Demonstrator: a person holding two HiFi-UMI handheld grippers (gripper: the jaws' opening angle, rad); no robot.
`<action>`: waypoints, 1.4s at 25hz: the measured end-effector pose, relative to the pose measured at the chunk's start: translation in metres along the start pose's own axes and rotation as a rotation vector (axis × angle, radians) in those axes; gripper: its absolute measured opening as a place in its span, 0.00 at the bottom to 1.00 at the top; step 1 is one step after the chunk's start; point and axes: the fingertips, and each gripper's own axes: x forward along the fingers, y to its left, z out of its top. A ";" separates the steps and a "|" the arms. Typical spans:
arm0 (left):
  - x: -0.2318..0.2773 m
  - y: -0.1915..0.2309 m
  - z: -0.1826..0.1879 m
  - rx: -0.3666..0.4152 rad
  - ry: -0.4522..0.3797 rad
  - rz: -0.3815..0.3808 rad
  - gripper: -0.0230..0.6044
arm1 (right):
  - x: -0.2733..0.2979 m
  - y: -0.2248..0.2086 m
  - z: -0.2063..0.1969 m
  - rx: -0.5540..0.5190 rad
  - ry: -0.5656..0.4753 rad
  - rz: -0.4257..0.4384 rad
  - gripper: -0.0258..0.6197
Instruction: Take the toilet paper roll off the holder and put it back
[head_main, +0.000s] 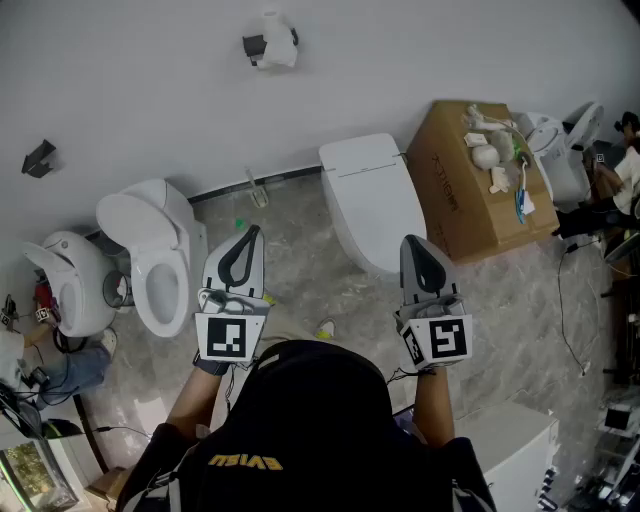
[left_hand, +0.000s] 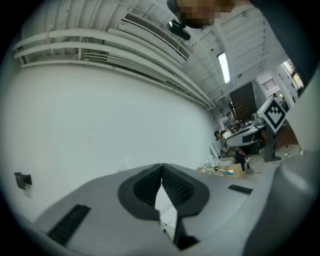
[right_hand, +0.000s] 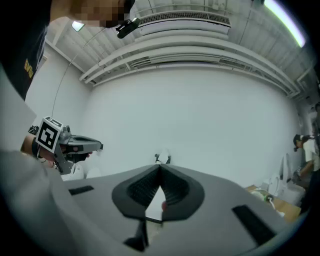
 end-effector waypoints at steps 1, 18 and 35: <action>0.000 -0.001 0.000 -0.001 -0.003 -0.001 0.06 | 0.001 0.000 0.000 0.001 0.002 0.003 0.03; -0.028 0.028 -0.008 -0.023 0.117 0.146 0.06 | 0.031 0.008 -0.001 0.039 0.019 0.115 0.03; -0.007 0.045 -0.001 -0.045 0.088 0.154 0.06 | 0.071 0.006 0.016 0.034 -0.014 0.064 0.95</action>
